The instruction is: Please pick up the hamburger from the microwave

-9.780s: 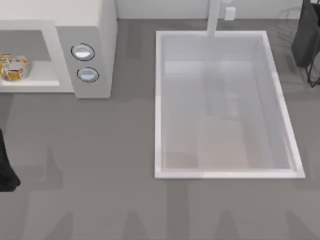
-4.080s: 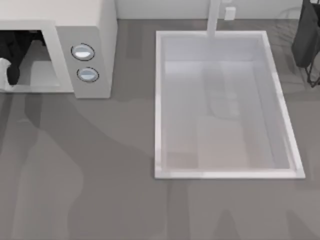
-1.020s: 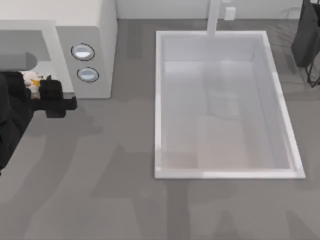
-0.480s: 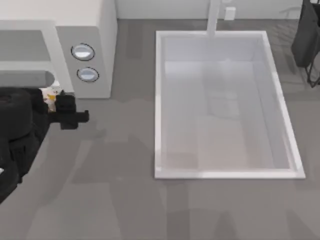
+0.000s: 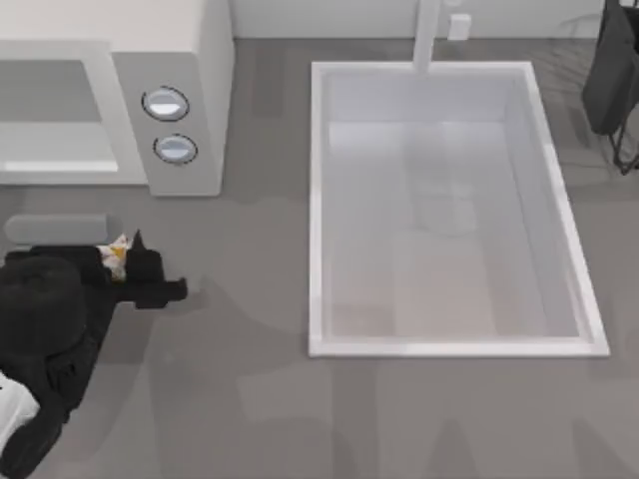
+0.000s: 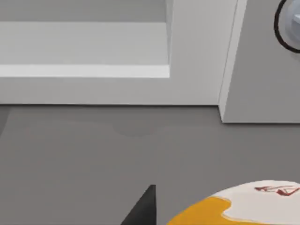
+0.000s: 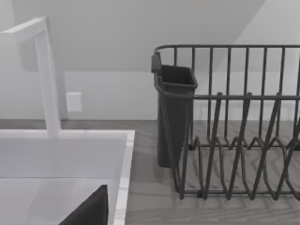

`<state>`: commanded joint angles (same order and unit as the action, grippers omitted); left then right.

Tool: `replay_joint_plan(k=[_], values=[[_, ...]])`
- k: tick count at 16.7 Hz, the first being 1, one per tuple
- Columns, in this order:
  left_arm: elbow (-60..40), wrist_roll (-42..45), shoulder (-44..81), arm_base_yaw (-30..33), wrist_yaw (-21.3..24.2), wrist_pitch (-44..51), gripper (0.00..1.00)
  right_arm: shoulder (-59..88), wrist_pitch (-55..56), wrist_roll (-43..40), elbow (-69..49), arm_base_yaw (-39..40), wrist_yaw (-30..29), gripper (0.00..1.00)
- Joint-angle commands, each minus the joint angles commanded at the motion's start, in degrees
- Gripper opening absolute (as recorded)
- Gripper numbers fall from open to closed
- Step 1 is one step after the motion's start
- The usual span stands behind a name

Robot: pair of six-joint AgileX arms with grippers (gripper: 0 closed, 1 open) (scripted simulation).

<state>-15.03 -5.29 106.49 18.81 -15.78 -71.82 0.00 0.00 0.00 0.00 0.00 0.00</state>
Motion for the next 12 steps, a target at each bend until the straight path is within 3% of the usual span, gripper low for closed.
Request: replay_joint_plan(k=[3,8,12], values=[[1.87,0.07,4.41,-0.13,0.24,-5.46,0.00,0.00,0.00,0.00,0.00,0.00,0.00,1.00],[2.14,0.08,5.00,-0.15,0.28,-6.16,0.00,0.00,0.00,0.00,0.00,0.00,0.00,1.00],[2.14,0.08,5.00,-0.15,0.28,-6.16,0.30,0.00,0.00,0.00,0.00,0.00,0.00,1.00]])
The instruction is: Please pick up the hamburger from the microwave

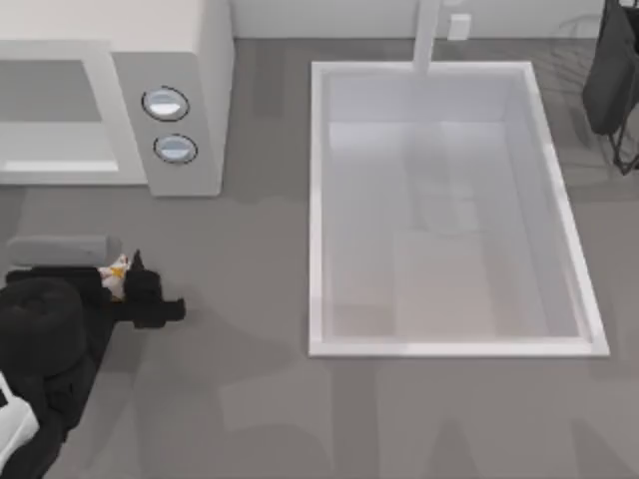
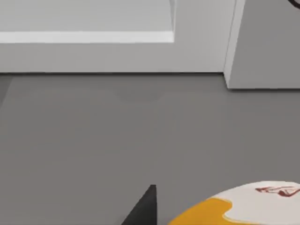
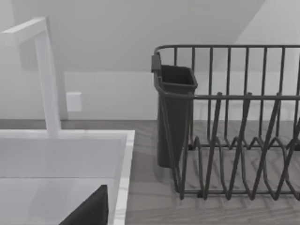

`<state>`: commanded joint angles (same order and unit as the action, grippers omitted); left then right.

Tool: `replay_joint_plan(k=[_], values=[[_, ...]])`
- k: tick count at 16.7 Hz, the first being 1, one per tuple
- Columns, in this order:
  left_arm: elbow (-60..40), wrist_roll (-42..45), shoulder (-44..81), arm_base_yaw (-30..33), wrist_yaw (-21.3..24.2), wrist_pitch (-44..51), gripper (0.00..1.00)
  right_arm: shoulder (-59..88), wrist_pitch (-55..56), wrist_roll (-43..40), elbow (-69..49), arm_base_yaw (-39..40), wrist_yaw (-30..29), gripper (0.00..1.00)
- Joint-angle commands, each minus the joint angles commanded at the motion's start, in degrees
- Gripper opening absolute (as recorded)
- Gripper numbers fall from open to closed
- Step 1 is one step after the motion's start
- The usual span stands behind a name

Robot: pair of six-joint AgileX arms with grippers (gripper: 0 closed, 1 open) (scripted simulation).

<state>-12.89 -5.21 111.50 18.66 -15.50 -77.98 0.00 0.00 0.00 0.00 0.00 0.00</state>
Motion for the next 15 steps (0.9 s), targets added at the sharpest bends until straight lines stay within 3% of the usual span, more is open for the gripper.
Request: replay_joint_plan(k=[9,15], values=[[0.00,0.00,0.00,0.00,0.00,0.00,0.98,0.00,0.00,0.00,0.00,0.00,0.00,1.00],[0.00,0.00,0.00,0.00,0.00,0.00,1.00,0.00,0.00,0.00,0.00,0.00,0.00,1.00]])
